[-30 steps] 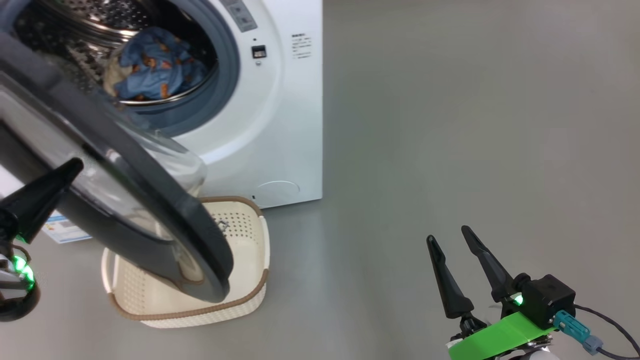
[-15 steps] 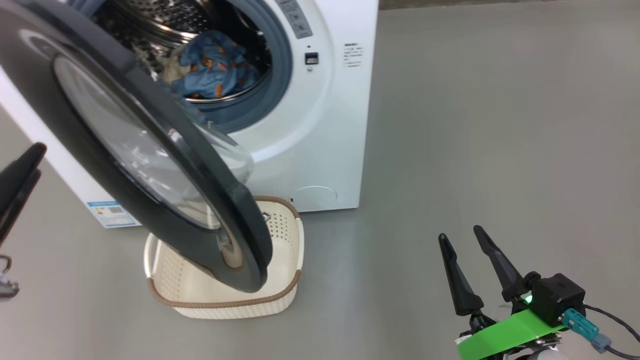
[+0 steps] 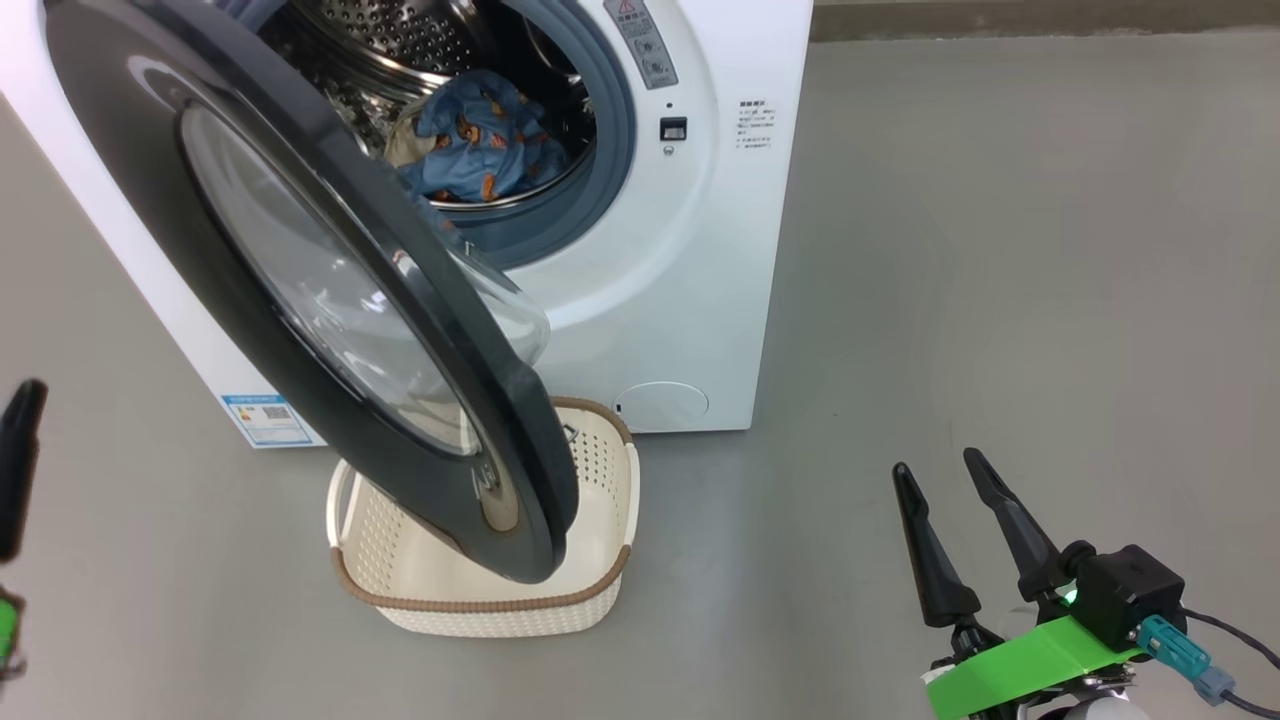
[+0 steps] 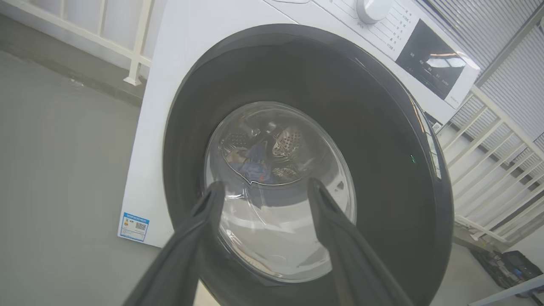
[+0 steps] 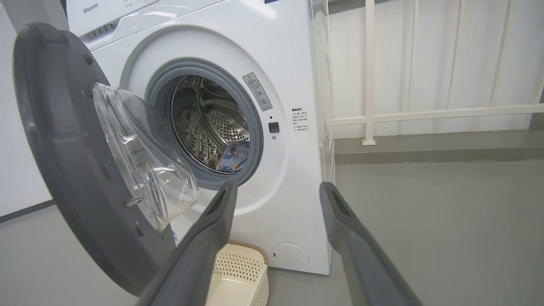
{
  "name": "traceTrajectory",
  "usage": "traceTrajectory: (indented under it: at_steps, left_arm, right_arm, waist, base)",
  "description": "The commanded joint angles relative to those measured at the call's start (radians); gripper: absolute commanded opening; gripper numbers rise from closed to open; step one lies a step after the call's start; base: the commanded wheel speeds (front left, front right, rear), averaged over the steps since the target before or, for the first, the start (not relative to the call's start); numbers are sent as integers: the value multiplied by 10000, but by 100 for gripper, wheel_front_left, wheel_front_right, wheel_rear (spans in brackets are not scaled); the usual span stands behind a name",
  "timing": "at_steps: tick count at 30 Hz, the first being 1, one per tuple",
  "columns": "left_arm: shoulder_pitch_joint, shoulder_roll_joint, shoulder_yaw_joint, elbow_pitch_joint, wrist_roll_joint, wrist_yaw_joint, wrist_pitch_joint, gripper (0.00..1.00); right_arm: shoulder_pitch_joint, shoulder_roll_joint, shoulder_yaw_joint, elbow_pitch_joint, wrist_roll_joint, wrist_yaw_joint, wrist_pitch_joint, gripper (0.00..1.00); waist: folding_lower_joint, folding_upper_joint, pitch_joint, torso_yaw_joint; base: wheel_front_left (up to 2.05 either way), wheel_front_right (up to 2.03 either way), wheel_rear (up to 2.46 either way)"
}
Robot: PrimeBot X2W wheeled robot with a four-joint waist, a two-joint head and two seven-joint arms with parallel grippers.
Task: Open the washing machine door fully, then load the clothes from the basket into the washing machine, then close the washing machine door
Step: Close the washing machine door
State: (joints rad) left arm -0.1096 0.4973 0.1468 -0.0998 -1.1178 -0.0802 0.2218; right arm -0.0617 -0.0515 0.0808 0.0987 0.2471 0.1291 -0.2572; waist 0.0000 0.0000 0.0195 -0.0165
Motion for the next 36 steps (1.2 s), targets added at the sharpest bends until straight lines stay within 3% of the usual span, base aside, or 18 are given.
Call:
traceTrajectory:
  at_steps: [1,8,17,26,36]
  left_arm:
    - [-155,516,385,-234,400,-128,-350,100]
    - [855,430,-93,-150,2501,-388,-2471,100]
    - [1535,206,-592,796,3876,-460,-4372,100]
    - [1832,-392,-555,1508,4872,-487,-4823,100]
    - [2118,-1174,-218,1161,5615,-501,-4833,100]
  right_arm:
    - [-335,13,200,-234,-116,16,-46,100]
    - [-262,13,84,-244,-171,16,-46,100]
    - [-277,13,41,-256,-245,16,-46,100]
    - [-253,13,84,-280,-229,16,-46,100]
    - [-239,13,166,-206,-329,16,-46,100]
  waist:
    - [0,0,-24,-6]
    - [0,0,-82,24]
    - [0,0,-96,7]
    - [0,0,-35,-68]
    - [0,0,-53,-145]
  base:
    - [0,0,0]
    - [0,0,0]
    - [0,0,0]
    - [0,0,0]
    - [0,0,0]
